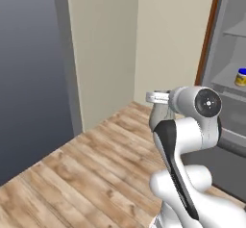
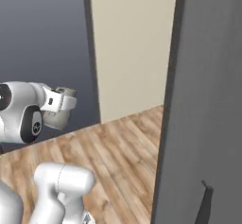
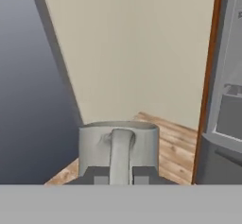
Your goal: Move the mayonnaise and corn from the top shelf to the second highest shelf to make space. Then, place the pitcher from the counter on the cleared top shelf.
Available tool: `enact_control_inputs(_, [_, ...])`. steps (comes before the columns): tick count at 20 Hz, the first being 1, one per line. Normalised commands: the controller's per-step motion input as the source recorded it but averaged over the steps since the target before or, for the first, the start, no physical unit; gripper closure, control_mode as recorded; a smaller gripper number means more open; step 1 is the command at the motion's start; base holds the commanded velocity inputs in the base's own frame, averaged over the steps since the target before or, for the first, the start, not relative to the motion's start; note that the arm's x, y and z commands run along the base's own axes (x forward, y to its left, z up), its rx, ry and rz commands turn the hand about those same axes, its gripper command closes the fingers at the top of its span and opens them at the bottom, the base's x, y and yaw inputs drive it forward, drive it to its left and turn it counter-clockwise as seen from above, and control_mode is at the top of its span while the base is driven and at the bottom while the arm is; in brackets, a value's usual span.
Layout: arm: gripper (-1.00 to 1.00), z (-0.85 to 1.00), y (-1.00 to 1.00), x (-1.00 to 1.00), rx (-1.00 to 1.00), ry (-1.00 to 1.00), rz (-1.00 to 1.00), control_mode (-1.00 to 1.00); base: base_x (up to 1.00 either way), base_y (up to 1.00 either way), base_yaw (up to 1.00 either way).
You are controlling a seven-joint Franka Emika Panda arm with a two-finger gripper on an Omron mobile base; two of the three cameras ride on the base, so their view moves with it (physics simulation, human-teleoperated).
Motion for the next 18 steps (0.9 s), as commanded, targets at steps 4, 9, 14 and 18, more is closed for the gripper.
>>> enact_control_inputs(4, [1.00, 0.00, 0.00, 0.00, 0.00, 0.00, 0.00, 1.00, 0.34, 0.39, -0.47])
enact_control_inputs(9, [1.00, 0.00, 0.00, 0.00, 0.00, 0.00, 0.00, 1.00, 0.45, 0.18, -0.44])
enact_control_inputs(14, [1.00, 0.00, 0.00, 0.00, 0.00, 0.00, 0.00, 1.00, 0.58, 0.01, -0.40])
enact_control_inputs(18, [1.00, 0.00, 0.00, 0.00, 0.00, 0.00, 0.00, 1.00, 0.64, 0.02, -0.36])
